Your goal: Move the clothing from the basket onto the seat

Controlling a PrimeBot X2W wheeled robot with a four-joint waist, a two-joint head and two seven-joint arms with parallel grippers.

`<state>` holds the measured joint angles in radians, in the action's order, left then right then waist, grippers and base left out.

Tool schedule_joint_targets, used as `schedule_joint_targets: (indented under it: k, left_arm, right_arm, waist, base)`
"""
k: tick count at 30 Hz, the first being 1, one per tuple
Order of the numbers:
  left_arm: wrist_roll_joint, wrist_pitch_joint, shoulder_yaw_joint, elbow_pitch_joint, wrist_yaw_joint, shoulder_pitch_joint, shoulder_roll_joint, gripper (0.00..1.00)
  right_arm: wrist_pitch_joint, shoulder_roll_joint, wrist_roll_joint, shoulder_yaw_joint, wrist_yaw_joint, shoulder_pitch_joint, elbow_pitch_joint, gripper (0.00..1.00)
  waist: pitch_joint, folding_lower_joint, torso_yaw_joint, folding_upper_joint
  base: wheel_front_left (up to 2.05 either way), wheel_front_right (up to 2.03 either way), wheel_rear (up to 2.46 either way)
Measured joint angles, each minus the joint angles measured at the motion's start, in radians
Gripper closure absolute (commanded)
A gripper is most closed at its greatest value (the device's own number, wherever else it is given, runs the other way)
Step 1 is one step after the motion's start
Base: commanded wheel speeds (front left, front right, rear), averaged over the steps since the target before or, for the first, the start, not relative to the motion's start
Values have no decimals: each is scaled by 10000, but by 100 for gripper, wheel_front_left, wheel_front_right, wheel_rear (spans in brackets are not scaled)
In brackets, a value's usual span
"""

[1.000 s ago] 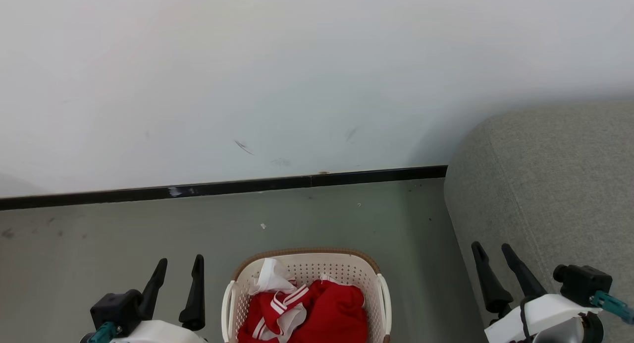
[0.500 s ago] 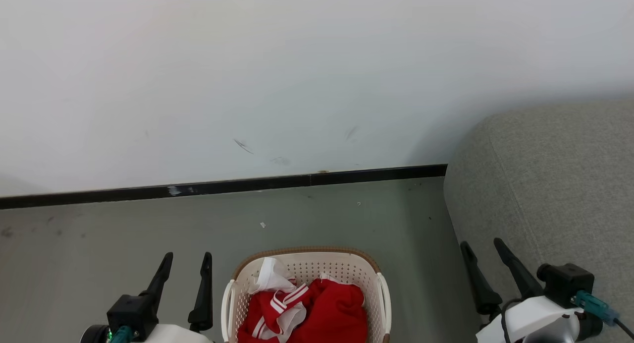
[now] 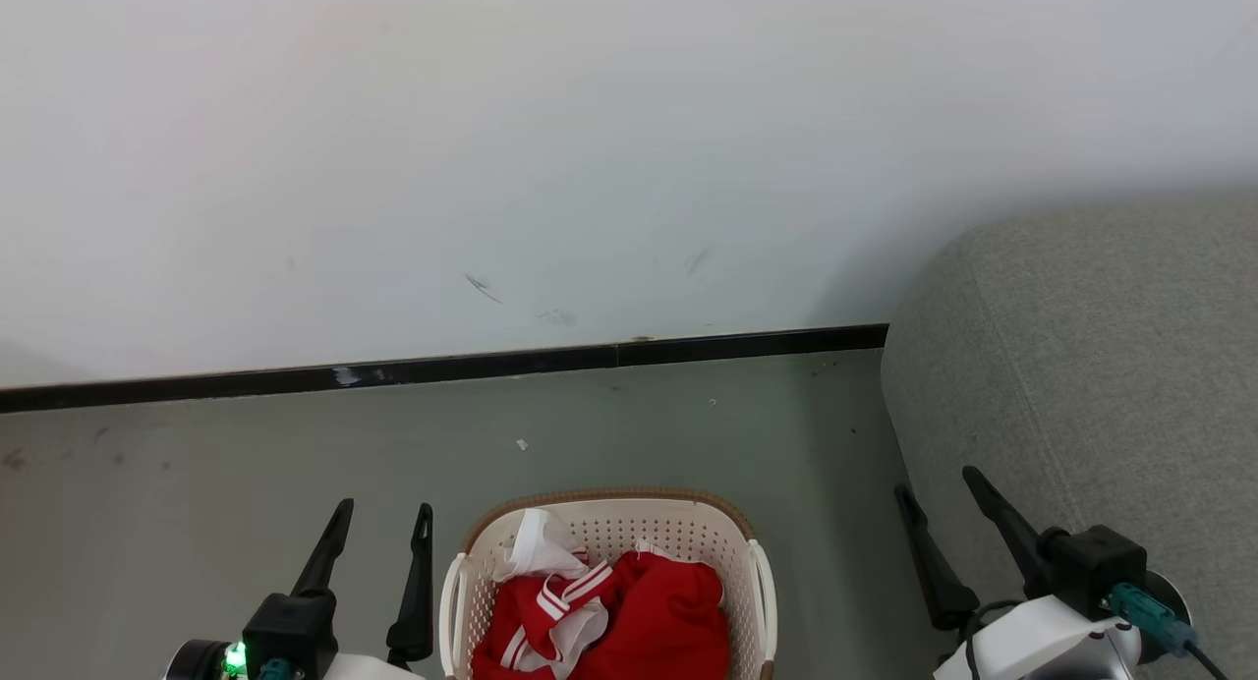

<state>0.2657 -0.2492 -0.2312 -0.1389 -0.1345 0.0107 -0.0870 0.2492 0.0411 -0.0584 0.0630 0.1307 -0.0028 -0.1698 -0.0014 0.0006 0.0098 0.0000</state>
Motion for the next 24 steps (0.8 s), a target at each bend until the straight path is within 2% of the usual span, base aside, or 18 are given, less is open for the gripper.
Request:
schedule_joint_targets:
  k: [24]
  left_arm:
    - [345,0,343,-529,-33,2,148,0]
  right_arm:
    - [6,-2,-213,-153,2,7,6,0]
  waist:
    - [-5,-1,-15,0]
  base:
    - [0,0,0]
